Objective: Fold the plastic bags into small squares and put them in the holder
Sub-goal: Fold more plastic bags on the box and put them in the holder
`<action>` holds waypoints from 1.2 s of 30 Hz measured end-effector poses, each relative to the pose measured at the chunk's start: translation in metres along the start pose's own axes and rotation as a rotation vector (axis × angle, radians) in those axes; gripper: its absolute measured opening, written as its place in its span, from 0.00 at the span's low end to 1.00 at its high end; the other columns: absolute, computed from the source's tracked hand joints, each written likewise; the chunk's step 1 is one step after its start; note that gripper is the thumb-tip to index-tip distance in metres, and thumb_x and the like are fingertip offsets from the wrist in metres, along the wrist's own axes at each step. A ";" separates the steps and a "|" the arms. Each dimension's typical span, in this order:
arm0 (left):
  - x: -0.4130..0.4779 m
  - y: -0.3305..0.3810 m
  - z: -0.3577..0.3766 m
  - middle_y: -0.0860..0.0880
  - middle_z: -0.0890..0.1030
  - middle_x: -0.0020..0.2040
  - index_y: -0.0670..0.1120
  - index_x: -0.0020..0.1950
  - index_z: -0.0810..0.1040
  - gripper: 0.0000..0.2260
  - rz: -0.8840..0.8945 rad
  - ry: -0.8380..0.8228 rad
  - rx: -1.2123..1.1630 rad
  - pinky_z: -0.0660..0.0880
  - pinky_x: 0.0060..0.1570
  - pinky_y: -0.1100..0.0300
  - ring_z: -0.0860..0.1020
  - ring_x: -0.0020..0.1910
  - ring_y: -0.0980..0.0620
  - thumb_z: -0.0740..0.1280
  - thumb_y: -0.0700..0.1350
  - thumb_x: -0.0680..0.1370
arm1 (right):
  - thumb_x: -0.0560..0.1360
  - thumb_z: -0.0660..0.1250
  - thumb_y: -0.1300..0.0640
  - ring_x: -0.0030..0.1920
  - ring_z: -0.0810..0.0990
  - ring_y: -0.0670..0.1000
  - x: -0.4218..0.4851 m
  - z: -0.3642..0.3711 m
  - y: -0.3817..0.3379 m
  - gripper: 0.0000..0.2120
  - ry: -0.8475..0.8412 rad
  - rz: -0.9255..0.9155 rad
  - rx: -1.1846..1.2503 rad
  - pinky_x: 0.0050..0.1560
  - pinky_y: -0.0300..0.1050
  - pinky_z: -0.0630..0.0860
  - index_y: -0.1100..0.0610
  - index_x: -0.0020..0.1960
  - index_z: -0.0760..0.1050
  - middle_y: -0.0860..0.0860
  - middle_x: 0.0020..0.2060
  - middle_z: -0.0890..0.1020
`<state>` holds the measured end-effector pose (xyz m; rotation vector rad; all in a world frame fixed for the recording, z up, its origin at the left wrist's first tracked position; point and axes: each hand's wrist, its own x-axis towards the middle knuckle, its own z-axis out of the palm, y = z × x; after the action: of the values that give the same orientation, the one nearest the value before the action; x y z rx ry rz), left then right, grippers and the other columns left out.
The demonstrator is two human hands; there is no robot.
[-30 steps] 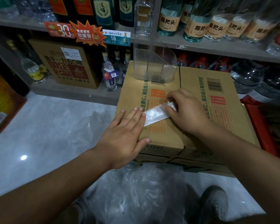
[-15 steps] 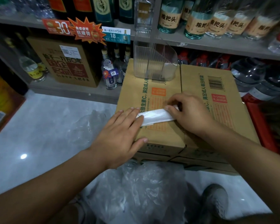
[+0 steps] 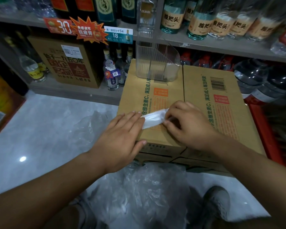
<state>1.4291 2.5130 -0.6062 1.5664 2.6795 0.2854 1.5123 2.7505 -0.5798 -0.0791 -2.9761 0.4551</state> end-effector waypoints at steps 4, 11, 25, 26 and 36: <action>-0.001 -0.006 -0.005 0.51 0.76 0.62 0.48 0.66 0.77 0.21 0.075 0.065 -0.059 0.62 0.65 0.56 0.72 0.64 0.48 0.63 0.56 0.77 | 0.74 0.71 0.45 0.62 0.71 0.53 -0.006 -0.005 -0.005 0.14 0.009 -0.053 -0.043 0.62 0.50 0.69 0.51 0.56 0.80 0.50 0.59 0.75; 0.001 -0.006 0.000 0.55 0.78 0.49 0.51 0.52 0.83 0.10 0.101 0.193 -0.184 0.67 0.55 0.57 0.75 0.53 0.51 0.68 0.53 0.75 | 0.67 0.79 0.45 0.57 0.76 0.52 -0.023 0.006 -0.023 0.19 -0.093 -0.194 0.102 0.58 0.50 0.75 0.52 0.54 0.80 0.48 0.55 0.77; 0.007 -0.001 -0.001 0.58 0.78 0.45 0.52 0.54 0.83 0.09 0.101 0.188 -0.281 0.64 0.53 0.59 0.76 0.51 0.52 0.70 0.50 0.75 | 0.73 0.70 0.50 0.49 0.79 0.55 -0.033 0.024 -0.026 0.09 0.094 -0.258 0.014 0.50 0.53 0.77 0.54 0.49 0.80 0.50 0.48 0.79; 0.007 -0.001 -0.001 0.57 0.78 0.45 0.52 0.54 0.83 0.09 0.109 0.190 -0.280 0.64 0.53 0.59 0.76 0.51 0.52 0.70 0.50 0.75 | 0.74 0.69 0.50 0.49 0.79 0.55 -0.034 0.025 -0.027 0.09 0.106 -0.265 0.011 0.50 0.53 0.76 0.54 0.50 0.80 0.50 0.48 0.79; 0.018 -0.006 -0.009 0.58 0.74 0.69 0.54 0.69 0.77 0.26 0.138 0.121 -0.467 0.68 0.68 0.44 0.69 0.71 0.53 0.75 0.56 0.71 | 0.79 0.67 0.59 0.47 0.79 0.53 -0.036 0.011 -0.029 0.03 0.065 -0.205 0.330 0.47 0.55 0.76 0.57 0.49 0.78 0.50 0.46 0.79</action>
<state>1.4136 2.5246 -0.5974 1.6153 2.3407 0.9568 1.5452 2.7174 -0.5854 0.2356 -2.7633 0.8847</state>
